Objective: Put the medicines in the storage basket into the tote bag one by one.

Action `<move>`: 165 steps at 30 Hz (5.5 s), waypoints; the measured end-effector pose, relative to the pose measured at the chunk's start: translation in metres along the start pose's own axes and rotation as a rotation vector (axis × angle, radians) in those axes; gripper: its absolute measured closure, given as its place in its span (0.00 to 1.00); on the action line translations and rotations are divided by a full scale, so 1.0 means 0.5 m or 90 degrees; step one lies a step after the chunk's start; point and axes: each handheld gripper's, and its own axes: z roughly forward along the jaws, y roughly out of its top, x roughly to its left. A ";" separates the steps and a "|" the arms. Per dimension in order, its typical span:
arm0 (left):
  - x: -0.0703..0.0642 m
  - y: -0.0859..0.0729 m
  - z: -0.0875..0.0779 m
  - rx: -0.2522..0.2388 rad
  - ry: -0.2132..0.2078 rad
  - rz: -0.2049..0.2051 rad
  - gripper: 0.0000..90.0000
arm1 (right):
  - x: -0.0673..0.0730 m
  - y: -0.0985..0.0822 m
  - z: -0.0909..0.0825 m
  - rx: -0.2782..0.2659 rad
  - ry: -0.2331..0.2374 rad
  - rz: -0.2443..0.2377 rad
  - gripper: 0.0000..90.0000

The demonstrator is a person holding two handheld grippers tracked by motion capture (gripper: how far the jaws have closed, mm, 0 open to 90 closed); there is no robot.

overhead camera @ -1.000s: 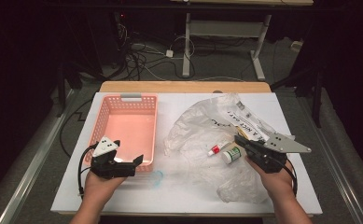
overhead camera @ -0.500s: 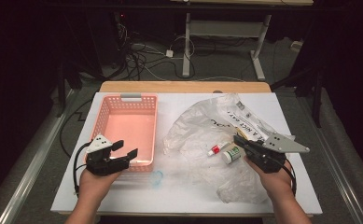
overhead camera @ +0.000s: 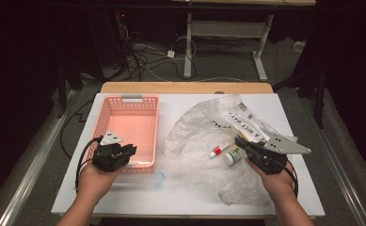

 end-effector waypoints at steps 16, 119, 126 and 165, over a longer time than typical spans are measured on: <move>0.033 0.035 0.033 0.227 -0.036 -0.035 0.97 | 0.003 0.000 0.001 0.002 0.001 0.001 1.00; 0.182 0.173 0.235 0.151 0.043 -0.181 0.67 | 0.001 -0.003 -0.003 0.001 0.000 0.004 1.00; 0.182 0.182 0.248 0.115 0.006 -0.174 0.29 | 0.005 -0.005 0.001 0.005 0.003 0.006 1.00; 0.128 0.171 0.192 0.178 0.031 -0.092 0.65 | 0.001 -0.005 -0.003 0.002 0.001 0.005 1.00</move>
